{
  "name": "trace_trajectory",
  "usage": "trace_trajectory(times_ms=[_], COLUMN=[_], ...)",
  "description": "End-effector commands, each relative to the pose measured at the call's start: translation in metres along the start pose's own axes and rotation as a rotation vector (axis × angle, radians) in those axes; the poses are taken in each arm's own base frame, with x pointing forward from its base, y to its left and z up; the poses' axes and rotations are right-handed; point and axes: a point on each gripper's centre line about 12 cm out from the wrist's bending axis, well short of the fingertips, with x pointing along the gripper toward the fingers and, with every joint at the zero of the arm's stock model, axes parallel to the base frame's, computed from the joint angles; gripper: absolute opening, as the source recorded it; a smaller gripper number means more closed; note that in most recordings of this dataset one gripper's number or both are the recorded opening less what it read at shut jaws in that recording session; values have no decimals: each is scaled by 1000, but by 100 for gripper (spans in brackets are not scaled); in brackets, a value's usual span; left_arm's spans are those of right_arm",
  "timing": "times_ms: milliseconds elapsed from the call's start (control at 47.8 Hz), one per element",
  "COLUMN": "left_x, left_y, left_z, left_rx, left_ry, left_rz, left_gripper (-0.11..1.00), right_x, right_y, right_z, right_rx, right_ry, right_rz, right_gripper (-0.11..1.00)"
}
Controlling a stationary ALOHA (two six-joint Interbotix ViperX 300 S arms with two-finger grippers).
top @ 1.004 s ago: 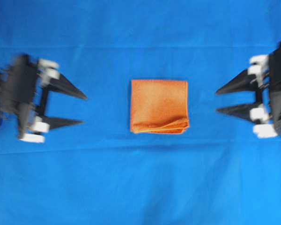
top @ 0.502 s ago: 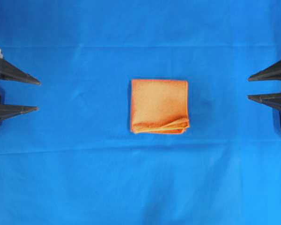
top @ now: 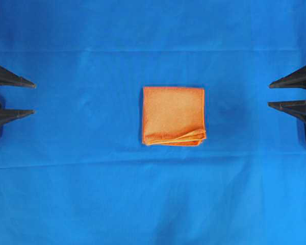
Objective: Fold the orange towel.
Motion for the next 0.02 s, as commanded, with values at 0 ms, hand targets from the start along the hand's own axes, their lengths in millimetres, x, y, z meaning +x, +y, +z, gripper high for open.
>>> trace_trajectory(times_ms=[0], left_x=[1], left_y=[1], left_z=[3], left_rx=[-2], left_ry=[-6], left_rz=[3], left_gripper=[62], right_x=[1], right_y=[1], right_z=[4], right_rx=[4], right_ry=[-8], right_rz=[6], right_gripper=[57])
